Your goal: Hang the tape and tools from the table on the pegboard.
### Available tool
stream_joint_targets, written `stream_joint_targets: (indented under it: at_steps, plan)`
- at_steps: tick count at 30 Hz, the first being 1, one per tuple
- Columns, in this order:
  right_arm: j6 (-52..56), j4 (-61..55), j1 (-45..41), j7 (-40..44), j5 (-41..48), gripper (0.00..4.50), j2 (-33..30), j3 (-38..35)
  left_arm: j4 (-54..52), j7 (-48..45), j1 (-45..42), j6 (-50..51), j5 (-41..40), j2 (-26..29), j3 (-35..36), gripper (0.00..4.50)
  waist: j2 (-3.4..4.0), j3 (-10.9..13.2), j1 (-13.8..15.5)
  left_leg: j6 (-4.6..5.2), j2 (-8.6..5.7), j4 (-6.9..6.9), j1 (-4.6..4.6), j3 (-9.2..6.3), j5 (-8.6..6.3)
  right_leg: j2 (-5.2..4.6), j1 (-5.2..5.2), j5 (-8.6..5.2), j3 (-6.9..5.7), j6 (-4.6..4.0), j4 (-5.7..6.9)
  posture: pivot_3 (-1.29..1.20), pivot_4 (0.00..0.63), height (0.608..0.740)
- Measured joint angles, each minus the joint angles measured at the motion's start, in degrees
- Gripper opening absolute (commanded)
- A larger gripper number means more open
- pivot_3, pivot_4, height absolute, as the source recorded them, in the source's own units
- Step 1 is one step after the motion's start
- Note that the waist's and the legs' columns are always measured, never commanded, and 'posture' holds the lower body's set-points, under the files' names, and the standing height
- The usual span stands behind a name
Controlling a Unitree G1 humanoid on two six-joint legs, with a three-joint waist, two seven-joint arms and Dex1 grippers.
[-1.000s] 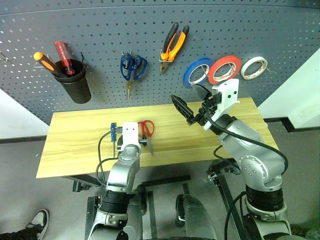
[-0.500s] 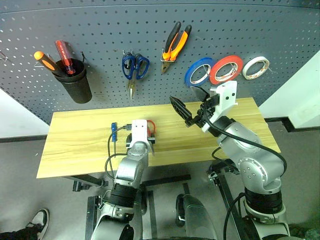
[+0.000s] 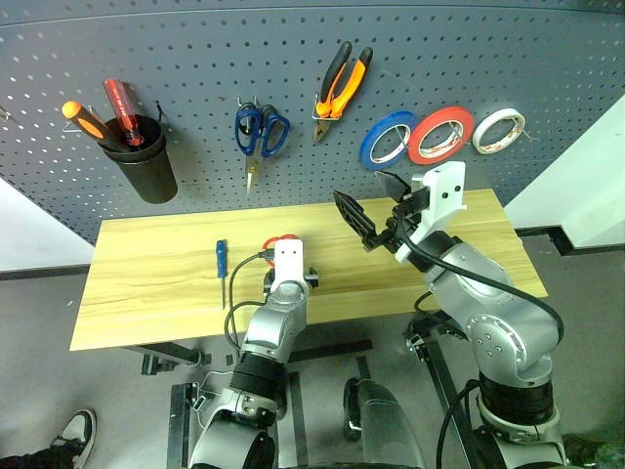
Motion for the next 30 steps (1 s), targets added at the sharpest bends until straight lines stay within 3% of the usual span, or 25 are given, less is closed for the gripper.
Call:
stream_joint_targets:
  at_steps: [24,27,30]
  plan:
    - [3.5,-2.8,0.8,-1.8,0.7,4.48,0.0,-1.0,7.5,5.2,-2.7,-4.7,-2.1,-0.8,0.6,4.50,0.03,0.8,0.0,0.12,-0.05,-0.20,-0.03,0.05,-0.10,-0.08,0.09,0.01,-0.03,0.01,-0.53,-0.04,0.325,0.717]
    - [3.5,-2.9,0.8,-2.0,0.7,4.50,0.1,-1.0,7.7,5.7,-3.3,-4.6,-2.5,-0.9,1.1,3.90,0.03,0.8,0.0,0.11,-0.05,-0.29,-0.03,0.05,-0.10,-0.08,0.07,0.01,-0.03,0.01,-0.58,-0.03,0.324,0.717]
    - [3.5,-2.9,0.8,-2.4,0.7,4.50,0.3,-1.0,7.6,6.1,-3.4,-4.4,-2.7,-0.9,1.7,2.97,0.03,0.8,0.0,0.11,-0.06,-0.39,-0.02,0.07,-0.10,-0.08,0.05,0.00,-0.03,0.01,-0.60,-0.03,0.324,0.717]
